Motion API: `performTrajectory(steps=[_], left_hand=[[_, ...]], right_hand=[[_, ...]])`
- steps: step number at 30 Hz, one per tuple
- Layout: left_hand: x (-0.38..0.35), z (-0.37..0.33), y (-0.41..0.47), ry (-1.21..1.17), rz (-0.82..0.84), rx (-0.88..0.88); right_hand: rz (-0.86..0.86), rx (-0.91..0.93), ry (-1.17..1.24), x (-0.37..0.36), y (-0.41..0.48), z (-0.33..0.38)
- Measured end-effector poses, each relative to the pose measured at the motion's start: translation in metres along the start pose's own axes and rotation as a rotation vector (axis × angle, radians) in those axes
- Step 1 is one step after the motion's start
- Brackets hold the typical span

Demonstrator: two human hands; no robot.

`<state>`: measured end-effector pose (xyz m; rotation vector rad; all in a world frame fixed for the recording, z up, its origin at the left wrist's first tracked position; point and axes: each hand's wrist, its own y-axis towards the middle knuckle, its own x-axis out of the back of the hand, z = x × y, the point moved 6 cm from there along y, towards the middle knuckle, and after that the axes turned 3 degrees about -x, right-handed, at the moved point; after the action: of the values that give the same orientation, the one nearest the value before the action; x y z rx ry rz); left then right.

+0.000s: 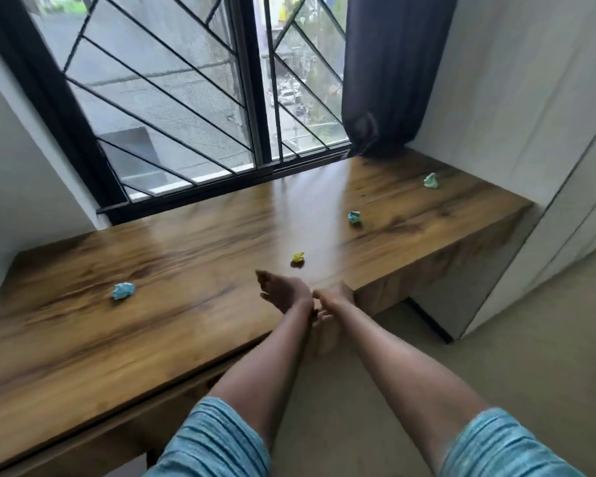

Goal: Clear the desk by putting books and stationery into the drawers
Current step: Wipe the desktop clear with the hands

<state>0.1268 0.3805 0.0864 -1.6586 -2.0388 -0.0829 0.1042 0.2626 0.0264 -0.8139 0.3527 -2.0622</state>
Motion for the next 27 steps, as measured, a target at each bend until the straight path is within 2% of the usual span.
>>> performTrajectory(steps=[3,6,11,15,22,27], left_hand=[[-0.059,-0.033,0.007,0.108,0.079,-0.198],[-0.114,-0.063,0.016,0.169,0.130,-0.316],[-0.199,-0.095,0.049,0.242,0.153,-0.318],[-0.258,-0.109,0.071,0.442,0.265,-0.282],[-0.331,-0.102,0.107,0.595,0.344,-0.380],[-0.365,-0.124,0.124,0.540,0.231,-0.554]], right_hand=[[-0.085,0.047,0.059,0.050,0.039,0.014],[-0.159,0.105,0.027,0.103,0.080,0.029],[-0.212,0.128,-0.059,0.181,0.165,0.040],[-0.278,0.121,-0.151,0.247,0.213,0.050],[-0.357,0.122,-0.181,0.312,0.297,0.064],[-0.429,0.105,-0.316,0.334,0.357,0.086]])
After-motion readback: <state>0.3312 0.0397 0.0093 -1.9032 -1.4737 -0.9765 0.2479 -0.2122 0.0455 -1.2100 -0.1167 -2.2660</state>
